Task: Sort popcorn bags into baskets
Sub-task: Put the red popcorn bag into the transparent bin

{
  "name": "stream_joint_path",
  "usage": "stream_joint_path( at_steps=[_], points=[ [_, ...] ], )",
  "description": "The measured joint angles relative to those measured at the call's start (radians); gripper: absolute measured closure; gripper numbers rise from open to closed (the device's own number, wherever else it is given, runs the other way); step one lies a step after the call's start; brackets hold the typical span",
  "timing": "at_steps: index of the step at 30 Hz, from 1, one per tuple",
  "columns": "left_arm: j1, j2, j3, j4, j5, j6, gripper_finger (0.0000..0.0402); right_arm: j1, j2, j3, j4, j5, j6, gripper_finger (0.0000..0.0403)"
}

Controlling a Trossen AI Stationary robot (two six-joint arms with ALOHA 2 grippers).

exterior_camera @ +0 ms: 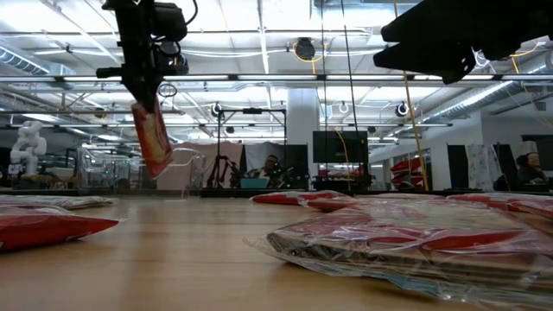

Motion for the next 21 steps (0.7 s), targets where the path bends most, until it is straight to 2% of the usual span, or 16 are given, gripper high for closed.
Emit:
stream_joint_path(
  at_steps=[13,21],
  points=[
    [0.008,0.0,-0.061,0.124,0.044,-0.021,0.0373,0.0,0.0,0.0,0.0,0.0,0.0,0.0165],
    [0.008,0.0,-0.078,0.139,0.075,-0.013,0.0373,0.0,0.0,0.0,0.0,0.001,0.006,0.0165]
  ],
)
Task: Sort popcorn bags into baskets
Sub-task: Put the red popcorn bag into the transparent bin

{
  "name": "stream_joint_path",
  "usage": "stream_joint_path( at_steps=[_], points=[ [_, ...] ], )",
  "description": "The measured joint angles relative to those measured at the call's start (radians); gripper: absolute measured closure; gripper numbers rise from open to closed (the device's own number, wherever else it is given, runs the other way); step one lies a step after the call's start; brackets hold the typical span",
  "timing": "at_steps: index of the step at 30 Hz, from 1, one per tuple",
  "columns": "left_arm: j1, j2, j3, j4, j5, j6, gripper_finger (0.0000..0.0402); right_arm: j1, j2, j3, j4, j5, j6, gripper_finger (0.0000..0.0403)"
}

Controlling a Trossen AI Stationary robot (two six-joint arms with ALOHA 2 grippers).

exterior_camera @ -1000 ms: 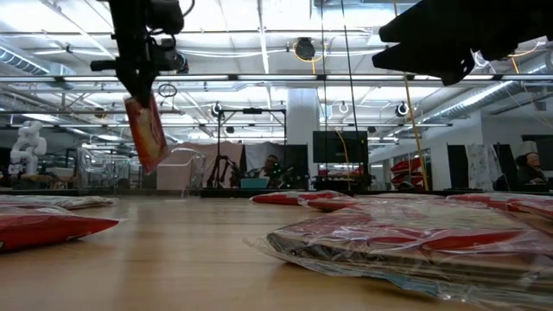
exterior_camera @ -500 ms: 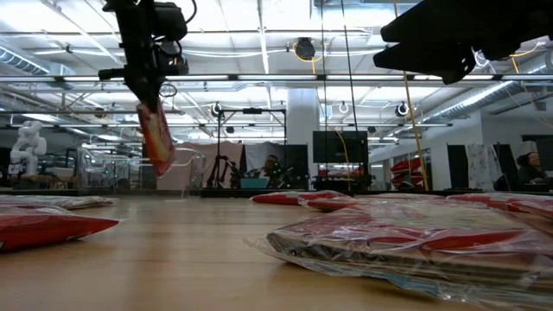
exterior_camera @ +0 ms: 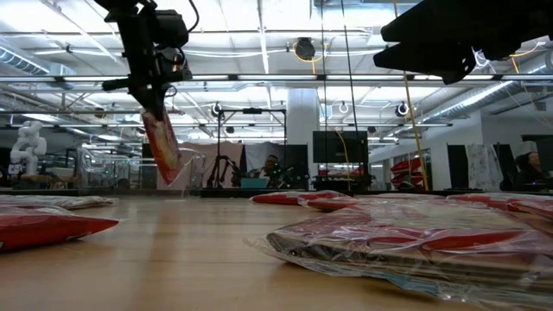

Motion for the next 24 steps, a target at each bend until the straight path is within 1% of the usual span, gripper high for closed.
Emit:
stream_joint_path(
  at_steps=[3,7,16,24],
  points=[
    [0.0,0.0,0.0,0.006,0.035,0.005,0.0373,0.0,0.0,0.0,0.0,0.0,0.0,0.0165],
    [-0.001,0.003,0.0,0.032,0.036,0.027,0.0373,0.0,0.0,0.0,0.0,0.0,-0.006,0.0165],
    [-0.001,0.015,0.0,0.046,0.045,0.022,0.0373,0.0,0.0,0.0,0.0,0.0,-0.006,0.0165],
    [-0.007,0.055,0.0,0.048,0.057,-0.042,0.0373,0.0,0.0,0.0,0.0,0.0,-0.006,0.0165]
  ],
)
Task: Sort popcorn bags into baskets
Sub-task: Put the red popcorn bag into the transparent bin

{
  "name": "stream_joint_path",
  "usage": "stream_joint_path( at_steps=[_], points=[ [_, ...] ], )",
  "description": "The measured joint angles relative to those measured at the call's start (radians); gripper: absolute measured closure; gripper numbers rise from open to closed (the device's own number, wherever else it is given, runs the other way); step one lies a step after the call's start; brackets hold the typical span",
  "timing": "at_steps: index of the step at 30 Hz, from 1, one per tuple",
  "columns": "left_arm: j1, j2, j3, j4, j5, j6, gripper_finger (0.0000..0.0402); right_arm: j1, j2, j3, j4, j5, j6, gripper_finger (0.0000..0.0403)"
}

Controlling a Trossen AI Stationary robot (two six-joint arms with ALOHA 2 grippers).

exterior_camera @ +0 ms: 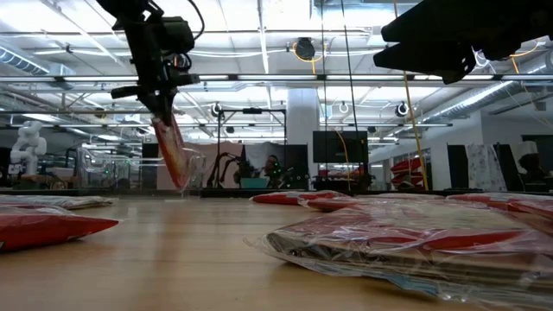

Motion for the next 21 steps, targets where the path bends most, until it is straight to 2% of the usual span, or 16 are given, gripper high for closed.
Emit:
stream_joint_path(
  at_steps=[9,21],
  points=[
    [-0.001,0.029,0.0,0.002,-0.019,0.03,0.0371,0.0,0.0,0.0,0.0,0.0,0.005,0.0165],
    [-0.009,0.029,-0.02,-0.008,-0.037,0.084,0.0333,0.0,0.0,0.0,0.0,0.0,-0.011,0.0165]
  ],
)
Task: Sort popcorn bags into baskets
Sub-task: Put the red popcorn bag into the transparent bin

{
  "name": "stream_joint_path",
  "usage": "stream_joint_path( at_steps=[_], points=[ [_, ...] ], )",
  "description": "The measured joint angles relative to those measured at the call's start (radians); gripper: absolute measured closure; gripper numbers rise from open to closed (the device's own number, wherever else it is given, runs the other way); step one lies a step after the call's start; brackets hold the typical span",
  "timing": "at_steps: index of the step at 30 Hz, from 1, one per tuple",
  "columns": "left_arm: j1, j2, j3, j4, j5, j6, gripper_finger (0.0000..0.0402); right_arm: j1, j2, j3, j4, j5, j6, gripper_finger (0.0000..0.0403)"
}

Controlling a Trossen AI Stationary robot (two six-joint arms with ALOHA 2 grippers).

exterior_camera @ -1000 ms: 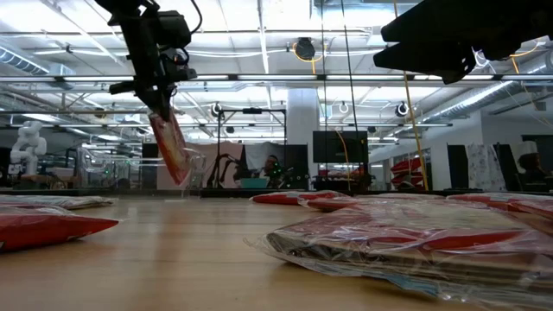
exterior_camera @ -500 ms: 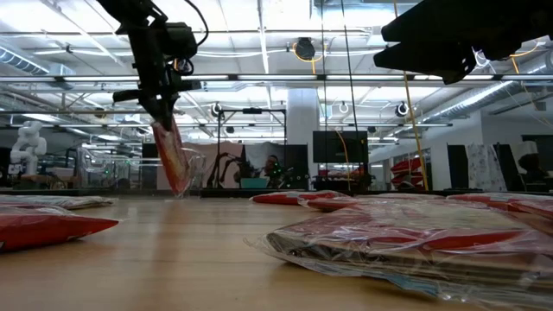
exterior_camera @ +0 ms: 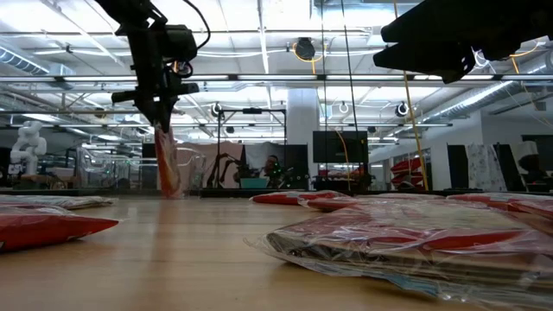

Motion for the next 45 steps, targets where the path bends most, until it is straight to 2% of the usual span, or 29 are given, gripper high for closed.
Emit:
stream_joint_path(
  at_steps=[13,17,21,24,33,39,45],
  points=[
    [0.0,0.0,-0.002,-0.011,-0.026,0.05,0.0326,0.0,0.0,0.0,0.0,0.0,0.008,0.0165],
    [-0.003,0.0,-0.002,-0.009,-0.02,0.068,0.0346,0.0,0.0,0.0,0.0,0.0,0.01,0.0165],
    [-0.013,0.0,-0.002,0.009,-0.018,0.117,0.0386,0.0,0.0,0.0,0.0,0.0,0.005,0.0165],
    [-0.02,0.0,-0.002,0.02,-0.018,0.135,0.0393,0.0,0.0,0.0,0.0,0.0,0.007,0.0165],
    [-0.04,-0.023,0.002,0.04,-0.015,0.117,0.0396,0.0,0.0,0.0,0.0,0.0,0.018,0.0165],
    [-0.043,-0.034,0.002,0.042,0.054,0.054,0.0392,-0.001,0.0,0.0,0.0,0.001,0.018,0.0165],
    [-0.042,-0.034,0.002,0.082,0.077,0.023,0.0396,-0.001,0.0,0.0,0.0,0.003,0.017,0.0165]
  ],
)
